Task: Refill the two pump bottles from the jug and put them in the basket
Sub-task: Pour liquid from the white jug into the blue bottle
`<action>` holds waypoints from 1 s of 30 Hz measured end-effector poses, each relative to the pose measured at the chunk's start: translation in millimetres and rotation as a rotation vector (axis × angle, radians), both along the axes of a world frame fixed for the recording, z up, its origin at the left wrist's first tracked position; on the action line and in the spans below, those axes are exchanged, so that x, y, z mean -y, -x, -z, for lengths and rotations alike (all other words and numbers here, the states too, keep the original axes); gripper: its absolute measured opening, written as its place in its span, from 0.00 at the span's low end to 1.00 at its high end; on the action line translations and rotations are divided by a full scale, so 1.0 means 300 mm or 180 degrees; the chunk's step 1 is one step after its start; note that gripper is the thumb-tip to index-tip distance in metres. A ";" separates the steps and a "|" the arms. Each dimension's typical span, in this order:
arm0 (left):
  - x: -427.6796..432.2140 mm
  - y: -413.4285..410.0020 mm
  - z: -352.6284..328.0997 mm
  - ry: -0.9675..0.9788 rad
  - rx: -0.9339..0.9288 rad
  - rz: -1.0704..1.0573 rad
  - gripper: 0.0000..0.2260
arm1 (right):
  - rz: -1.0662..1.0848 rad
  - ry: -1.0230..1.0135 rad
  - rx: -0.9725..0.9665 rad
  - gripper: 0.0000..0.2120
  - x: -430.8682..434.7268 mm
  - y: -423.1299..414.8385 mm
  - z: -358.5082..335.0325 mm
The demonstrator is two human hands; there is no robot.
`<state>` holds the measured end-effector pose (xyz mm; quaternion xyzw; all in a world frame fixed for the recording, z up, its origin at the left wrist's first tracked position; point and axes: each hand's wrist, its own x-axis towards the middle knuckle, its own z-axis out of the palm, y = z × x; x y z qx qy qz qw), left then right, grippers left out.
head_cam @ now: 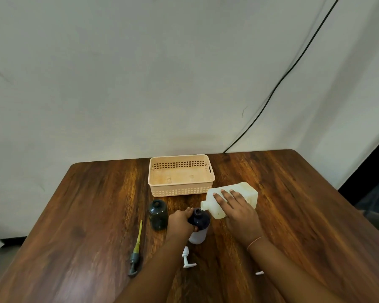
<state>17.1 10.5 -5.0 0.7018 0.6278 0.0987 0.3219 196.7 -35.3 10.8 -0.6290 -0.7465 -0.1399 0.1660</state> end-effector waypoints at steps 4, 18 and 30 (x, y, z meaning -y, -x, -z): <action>-0.002 0.003 0.002 0.0001 0.0001 0.0006 0.28 | 0.0264 0.0015 -0.0372 0.34 -0.010 0.028 -0.003; -0.004 -0.003 -0.001 -0.0085 0.0050 0.0021 0.28 | 0.1409 0.0417 -0.2477 0.34 -0.057 0.078 0.046; 0.002 -0.003 -0.001 -0.0055 0.0095 0.0042 0.30 | 0.1723 0.0508 -0.3101 0.36 -0.040 0.032 0.114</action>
